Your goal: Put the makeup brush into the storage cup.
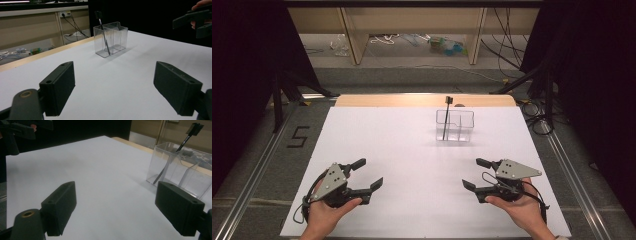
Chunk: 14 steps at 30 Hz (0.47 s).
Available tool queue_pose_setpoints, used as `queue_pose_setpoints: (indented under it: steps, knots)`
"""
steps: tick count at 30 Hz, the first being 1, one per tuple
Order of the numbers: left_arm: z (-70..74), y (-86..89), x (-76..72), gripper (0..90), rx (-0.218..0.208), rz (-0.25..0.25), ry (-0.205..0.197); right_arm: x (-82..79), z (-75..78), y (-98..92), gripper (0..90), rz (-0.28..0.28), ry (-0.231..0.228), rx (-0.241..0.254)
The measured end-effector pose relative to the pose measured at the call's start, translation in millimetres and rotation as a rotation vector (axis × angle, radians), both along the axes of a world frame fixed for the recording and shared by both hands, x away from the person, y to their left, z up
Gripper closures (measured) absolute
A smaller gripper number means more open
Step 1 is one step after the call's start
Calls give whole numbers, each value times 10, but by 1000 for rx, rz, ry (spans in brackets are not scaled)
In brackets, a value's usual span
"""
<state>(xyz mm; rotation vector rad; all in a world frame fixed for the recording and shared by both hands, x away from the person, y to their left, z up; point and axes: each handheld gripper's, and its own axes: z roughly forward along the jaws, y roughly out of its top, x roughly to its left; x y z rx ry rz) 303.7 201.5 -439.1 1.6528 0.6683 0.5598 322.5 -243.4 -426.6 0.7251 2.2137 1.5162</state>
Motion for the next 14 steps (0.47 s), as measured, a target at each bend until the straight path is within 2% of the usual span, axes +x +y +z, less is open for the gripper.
queue_pose_setpoints:
  steps: [1,4,5,9,13,14]
  knots:
    - [4,4,-6,173,11,6,5,-1,-3,0,182,-3,5,-3]
    - [2,-3,-5,173,6,4,9,14,-13,-3,182,-8,-1,-4]
    - [3,-1,2,173,12,-1,2,7,-5,-10,183,-12,13,-15]
    - [-3,-9,7,173,7,-4,8,25,-26,-5,187,-17,2,14]
    - [-3,-7,11,173,11,-2,12,30,-25,-21,188,-20,9,10]
    - [-7,-7,24,174,9,-12,-1,29,-23,-23,189,-20,9,6]
